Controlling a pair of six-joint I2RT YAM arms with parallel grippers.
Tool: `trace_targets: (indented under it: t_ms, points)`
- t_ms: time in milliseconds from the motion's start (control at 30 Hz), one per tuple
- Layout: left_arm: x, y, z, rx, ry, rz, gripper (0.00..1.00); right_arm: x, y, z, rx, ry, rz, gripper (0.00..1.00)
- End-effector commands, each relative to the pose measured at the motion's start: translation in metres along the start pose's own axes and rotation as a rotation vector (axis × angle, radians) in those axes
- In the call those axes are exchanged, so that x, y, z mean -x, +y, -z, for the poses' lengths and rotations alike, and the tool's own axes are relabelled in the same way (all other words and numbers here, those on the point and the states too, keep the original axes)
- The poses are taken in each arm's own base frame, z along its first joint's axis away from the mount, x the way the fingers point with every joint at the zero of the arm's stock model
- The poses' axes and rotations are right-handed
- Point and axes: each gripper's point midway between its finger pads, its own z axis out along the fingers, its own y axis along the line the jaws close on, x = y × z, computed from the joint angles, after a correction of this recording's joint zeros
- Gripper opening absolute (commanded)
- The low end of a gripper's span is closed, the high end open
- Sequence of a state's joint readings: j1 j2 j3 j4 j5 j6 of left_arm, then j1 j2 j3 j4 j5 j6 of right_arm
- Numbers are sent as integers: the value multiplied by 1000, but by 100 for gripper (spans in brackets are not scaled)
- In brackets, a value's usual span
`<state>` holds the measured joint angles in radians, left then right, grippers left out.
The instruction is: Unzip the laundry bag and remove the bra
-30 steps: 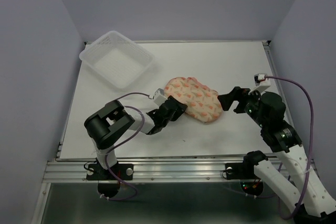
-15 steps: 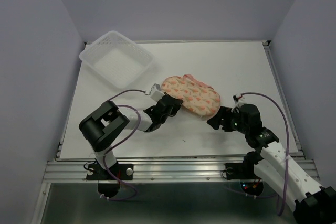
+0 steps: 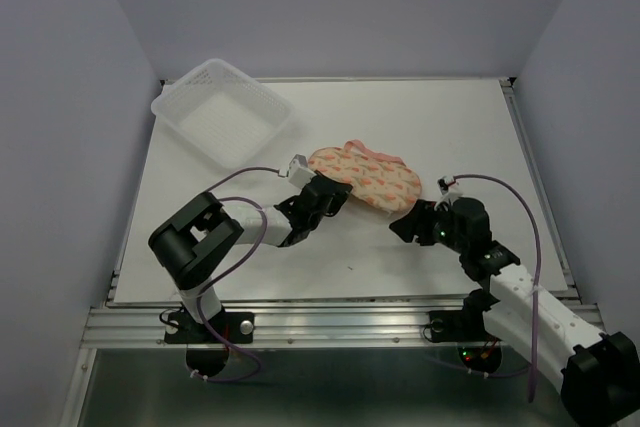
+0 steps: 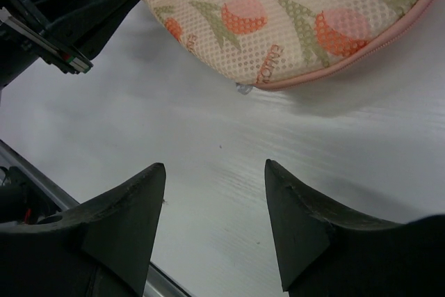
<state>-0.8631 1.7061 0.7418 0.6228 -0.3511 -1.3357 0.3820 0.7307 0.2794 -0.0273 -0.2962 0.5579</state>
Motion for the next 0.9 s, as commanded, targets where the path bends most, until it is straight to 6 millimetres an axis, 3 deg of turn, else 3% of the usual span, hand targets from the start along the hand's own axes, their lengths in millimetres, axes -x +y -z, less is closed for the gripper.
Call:
trace_targets:
  t_ms: [0,67,300,400,600,867]
  points:
    - [11,-42,5,-89,-22,53,0,22,12,-12,45,-92,43,64]
    - [11,-42,5,-88,-19,52,0,28,13,-16,38,-101,48,64]
    - [12,-44,6,-90,-20,55,0,21,1,-35,-52,-64,79,63]
    - [8,-41,6,-86,-9,53,0,19,-5,-42,-93,-61,82,58]
    - [6,-39,5,-83,1,46,0,23,1,-46,-86,-128,100,55]
    - [3,-38,5,-81,11,52,0,31,-13,-55,-182,-191,104,54]
